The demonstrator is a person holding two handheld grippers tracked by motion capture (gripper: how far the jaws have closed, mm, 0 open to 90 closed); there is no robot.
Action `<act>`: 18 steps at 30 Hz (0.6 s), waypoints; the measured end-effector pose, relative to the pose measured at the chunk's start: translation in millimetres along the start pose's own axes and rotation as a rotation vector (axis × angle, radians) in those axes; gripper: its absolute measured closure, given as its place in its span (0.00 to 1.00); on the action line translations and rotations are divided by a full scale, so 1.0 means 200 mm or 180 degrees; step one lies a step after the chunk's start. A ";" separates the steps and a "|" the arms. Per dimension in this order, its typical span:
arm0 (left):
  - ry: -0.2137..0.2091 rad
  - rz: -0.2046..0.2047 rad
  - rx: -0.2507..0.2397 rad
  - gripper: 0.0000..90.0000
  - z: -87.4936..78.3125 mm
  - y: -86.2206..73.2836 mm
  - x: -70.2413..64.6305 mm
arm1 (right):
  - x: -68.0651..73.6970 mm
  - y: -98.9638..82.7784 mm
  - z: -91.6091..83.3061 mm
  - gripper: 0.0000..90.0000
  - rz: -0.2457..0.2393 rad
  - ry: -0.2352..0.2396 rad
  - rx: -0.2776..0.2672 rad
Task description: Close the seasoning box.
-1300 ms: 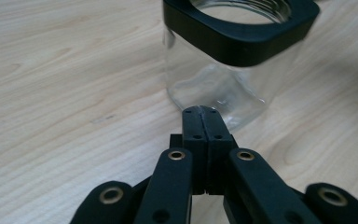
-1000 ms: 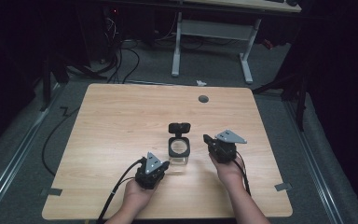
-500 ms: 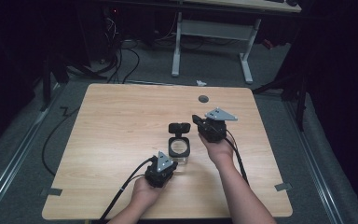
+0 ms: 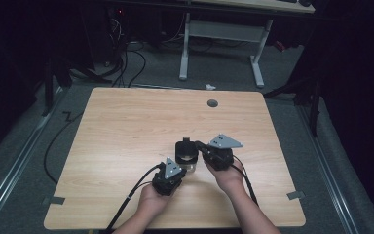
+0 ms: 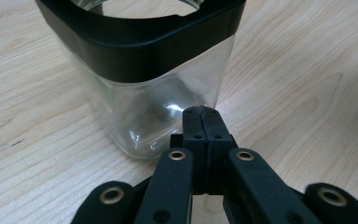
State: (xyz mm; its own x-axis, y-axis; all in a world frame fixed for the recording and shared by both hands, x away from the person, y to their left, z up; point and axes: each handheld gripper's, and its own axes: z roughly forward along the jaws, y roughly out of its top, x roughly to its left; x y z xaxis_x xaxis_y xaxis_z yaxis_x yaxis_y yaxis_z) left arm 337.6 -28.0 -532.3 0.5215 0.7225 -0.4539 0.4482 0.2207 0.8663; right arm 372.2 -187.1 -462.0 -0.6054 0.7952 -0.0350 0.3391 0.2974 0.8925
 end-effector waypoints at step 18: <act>0.0675 0.0181 -0.0278 0.51 -0.38 0.19 0.49 | -0.22 -0.41 -0.38 0.72 0.0588 -0.0744 0.0069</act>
State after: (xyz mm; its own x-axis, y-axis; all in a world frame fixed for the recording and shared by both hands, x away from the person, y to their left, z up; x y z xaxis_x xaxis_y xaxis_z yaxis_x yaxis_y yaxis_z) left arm 350.8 101.6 -527.5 0.3758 0.8549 -0.3577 0.3532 0.2248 0.9082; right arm 316.0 -287.7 -499.2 -0.3505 0.9363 0.0223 0.4450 0.1455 0.8836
